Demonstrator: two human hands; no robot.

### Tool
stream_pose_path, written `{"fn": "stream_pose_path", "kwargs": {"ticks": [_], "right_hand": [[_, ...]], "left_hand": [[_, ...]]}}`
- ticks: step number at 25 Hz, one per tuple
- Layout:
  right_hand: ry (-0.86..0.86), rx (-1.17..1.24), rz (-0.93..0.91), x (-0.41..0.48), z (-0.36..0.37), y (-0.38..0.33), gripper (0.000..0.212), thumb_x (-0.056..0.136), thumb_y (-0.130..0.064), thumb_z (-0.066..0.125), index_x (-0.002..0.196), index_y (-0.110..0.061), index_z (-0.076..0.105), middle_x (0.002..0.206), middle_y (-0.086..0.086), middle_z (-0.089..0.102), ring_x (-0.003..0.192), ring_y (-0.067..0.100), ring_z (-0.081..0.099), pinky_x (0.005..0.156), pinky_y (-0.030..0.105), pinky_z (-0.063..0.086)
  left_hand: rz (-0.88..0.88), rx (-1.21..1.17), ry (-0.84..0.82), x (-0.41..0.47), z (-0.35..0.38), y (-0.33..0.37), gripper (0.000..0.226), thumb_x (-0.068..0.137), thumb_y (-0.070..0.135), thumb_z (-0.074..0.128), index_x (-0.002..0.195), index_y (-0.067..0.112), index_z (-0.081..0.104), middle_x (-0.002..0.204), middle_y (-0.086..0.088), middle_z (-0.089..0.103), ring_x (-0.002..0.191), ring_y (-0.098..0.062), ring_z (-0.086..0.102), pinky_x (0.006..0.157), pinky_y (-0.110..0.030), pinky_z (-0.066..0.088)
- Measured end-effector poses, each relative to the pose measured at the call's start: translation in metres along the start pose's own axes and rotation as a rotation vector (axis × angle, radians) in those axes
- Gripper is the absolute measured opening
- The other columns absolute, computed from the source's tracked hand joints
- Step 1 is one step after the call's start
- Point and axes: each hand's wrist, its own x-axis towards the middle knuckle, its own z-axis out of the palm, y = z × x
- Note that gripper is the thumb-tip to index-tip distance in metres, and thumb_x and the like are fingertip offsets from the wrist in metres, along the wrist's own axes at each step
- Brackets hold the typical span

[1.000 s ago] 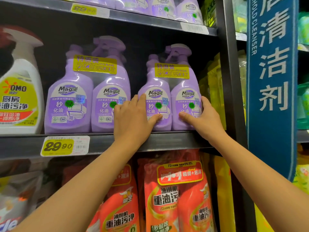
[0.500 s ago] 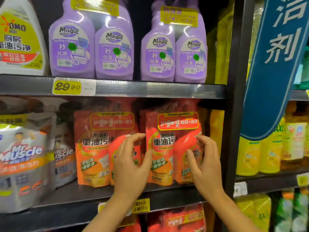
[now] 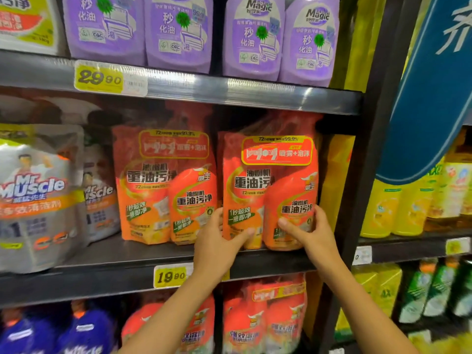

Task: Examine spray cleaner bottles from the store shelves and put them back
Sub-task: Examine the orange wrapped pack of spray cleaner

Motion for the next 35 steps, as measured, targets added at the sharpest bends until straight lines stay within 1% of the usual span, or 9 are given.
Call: {"fn": "stream_pose_path", "kwargs": {"ticks": [3, 6, 11, 14, 19, 23, 28, 32, 35], "right_hand": [[-0.106, 0.083, 0.022, -0.011, -0.006, -0.015, 0.069, 0.052, -0.035, 0.091, 0.112, -0.022, 0.06, 0.099, -0.006, 0.075, 0.089, 0.009, 0.071, 0.065, 0.017, 0.055], [-0.181, 0.178, 0.098, -0.032, -0.005, -0.017, 0.069, 0.047, -0.035, 0.091, 0.107, -0.016, 0.064, 0.097, 0.003, 0.076, 0.088, 0.021, 0.073, 0.066, 0.026, 0.057], [-0.091, 0.42, 0.133, -0.09, 0.018, -0.006, 0.076, 0.037, -0.034, 0.095, 0.105, -0.012, 0.067, 0.098, 0.016, 0.074, 0.086, 0.031, 0.072, 0.066, 0.037, 0.057], [-0.134, 0.41, 0.123, -0.12, 0.016, -0.017, 0.069, 0.033, -0.045, 0.096, 0.096, -0.026, 0.072, 0.097, 0.012, 0.075, 0.085, 0.027, 0.073, 0.064, 0.032, 0.058], [-0.262, 0.37, 0.157, -0.166, 0.022, -0.016, 0.068, 0.038, -0.041, 0.095, 0.099, -0.024, 0.07, 0.097, 0.013, 0.074, 0.085, 0.028, 0.072, 0.067, 0.031, 0.057], [-0.299, 0.369, 0.255, -0.198, 0.035, -0.005, 0.058, 0.043, -0.033, 0.092, 0.096, -0.022, 0.072, 0.095, 0.012, 0.075, 0.084, 0.027, 0.072, 0.068, 0.032, 0.056], [-0.309, 0.407, 0.381, -0.229, 0.045, 0.012, 0.063, 0.039, -0.04, 0.095, 0.095, -0.023, 0.073, 0.097, 0.014, 0.074, 0.086, 0.03, 0.072, 0.069, 0.034, 0.056], [-0.316, 0.402, 0.429, -0.246, 0.046, 0.02, 0.065, 0.038, -0.037, 0.096, 0.097, -0.024, 0.072, 0.095, 0.013, 0.074, 0.084, 0.029, 0.072, 0.067, 0.035, 0.057], [-0.354, 0.307, 0.399, -0.254, 0.042, 0.021, 0.072, 0.033, -0.041, 0.097, 0.099, -0.028, 0.07, 0.094, 0.011, 0.074, 0.084, 0.027, 0.072, 0.067, 0.033, 0.057]], "left_hand": [[-0.068, -0.169, 0.047, -0.003, -0.011, -0.001, 0.051, 0.057, 0.034, 0.089, 0.099, 0.027, 0.061, 0.09, 0.013, 0.07, 0.081, -0.008, 0.069, 0.071, -0.029, 0.056], [-0.11, -0.406, -0.13, -0.006, -0.032, 0.005, 0.047, 0.05, 0.022, 0.092, 0.091, 0.023, 0.071, 0.09, -0.003, 0.076, 0.077, -0.015, 0.072, 0.061, -0.026, 0.056], [-0.165, -0.56, -0.399, -0.035, -0.056, 0.019, 0.06, 0.057, 0.019, 0.085, 0.111, 0.031, 0.061, 0.107, -0.005, 0.073, 0.096, -0.023, 0.07, 0.075, -0.033, 0.058], [-0.211, -0.595, -0.392, -0.067, -0.074, 0.015, 0.063, 0.055, 0.025, 0.085, 0.114, 0.031, 0.063, 0.111, -0.006, 0.072, 0.1, -0.026, 0.069, 0.082, -0.042, 0.057], [-0.359, -0.576, -0.347, -0.131, -0.097, -0.006, 0.051, 0.044, 0.03, 0.085, 0.094, 0.026, 0.072, 0.091, -0.009, 0.076, 0.076, -0.025, 0.072, 0.057, -0.032, 0.057], [-0.508, -0.575, -0.251, -0.173, -0.109, -0.019, 0.047, 0.045, 0.032, 0.083, 0.091, 0.027, 0.074, 0.09, -0.01, 0.076, 0.072, -0.026, 0.072, 0.055, -0.036, 0.056], [-0.654, -0.521, -0.221, -0.205, -0.122, -0.035, 0.049, 0.046, 0.038, 0.085, 0.091, 0.026, 0.072, 0.087, -0.014, 0.075, 0.068, -0.039, 0.07, 0.055, -0.069, 0.051], [-0.669, -0.553, -0.205, -0.21, -0.133, -0.035, 0.067, 0.052, 0.041, 0.08, 0.114, 0.024, 0.065, 0.101, -0.007, 0.075, 0.088, -0.028, 0.072, 0.07, -0.044, 0.06], [-0.512, -0.511, -0.093, -0.189, -0.141, -0.024, 0.07, 0.067, 0.038, 0.077, 0.13, 0.027, 0.049, 0.108, 0.001, 0.073, 0.095, -0.018, 0.071, 0.067, -0.023, 0.057]]}}
